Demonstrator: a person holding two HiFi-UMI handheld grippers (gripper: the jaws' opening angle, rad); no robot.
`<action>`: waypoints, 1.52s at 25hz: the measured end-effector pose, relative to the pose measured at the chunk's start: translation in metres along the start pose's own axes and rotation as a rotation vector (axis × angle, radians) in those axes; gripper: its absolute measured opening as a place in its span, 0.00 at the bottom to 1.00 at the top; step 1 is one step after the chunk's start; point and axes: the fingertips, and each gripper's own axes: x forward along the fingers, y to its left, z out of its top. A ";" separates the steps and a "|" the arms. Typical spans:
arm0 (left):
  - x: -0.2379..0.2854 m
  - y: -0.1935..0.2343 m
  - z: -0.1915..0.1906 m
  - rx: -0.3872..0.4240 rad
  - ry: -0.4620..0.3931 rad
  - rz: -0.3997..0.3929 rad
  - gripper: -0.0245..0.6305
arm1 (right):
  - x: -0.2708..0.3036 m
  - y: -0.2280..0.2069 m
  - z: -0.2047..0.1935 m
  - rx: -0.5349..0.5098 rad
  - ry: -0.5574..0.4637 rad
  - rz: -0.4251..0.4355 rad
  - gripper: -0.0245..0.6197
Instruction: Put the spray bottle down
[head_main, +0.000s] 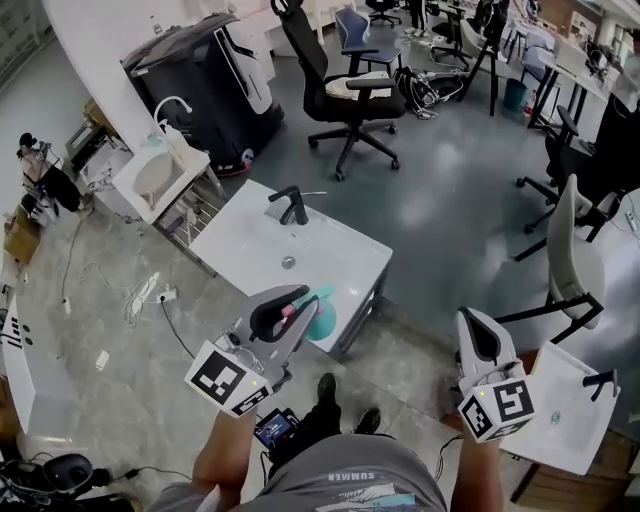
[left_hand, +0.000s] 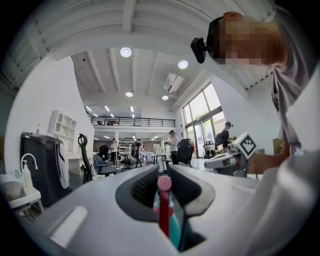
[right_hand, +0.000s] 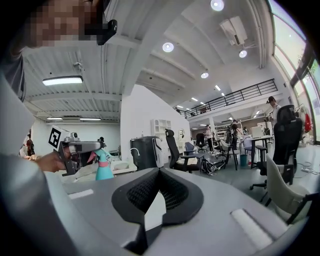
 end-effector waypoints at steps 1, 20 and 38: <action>0.004 0.003 0.000 -0.001 -0.002 -0.012 0.12 | 0.001 -0.002 0.001 0.003 -0.001 -0.014 0.04; 0.043 0.052 -0.019 -0.029 -0.020 -0.097 0.12 | 0.028 -0.010 -0.008 0.014 0.034 -0.124 0.04; 0.081 0.093 -0.067 -0.085 0.000 -0.116 0.12 | 0.065 -0.018 -0.041 0.038 0.116 -0.161 0.04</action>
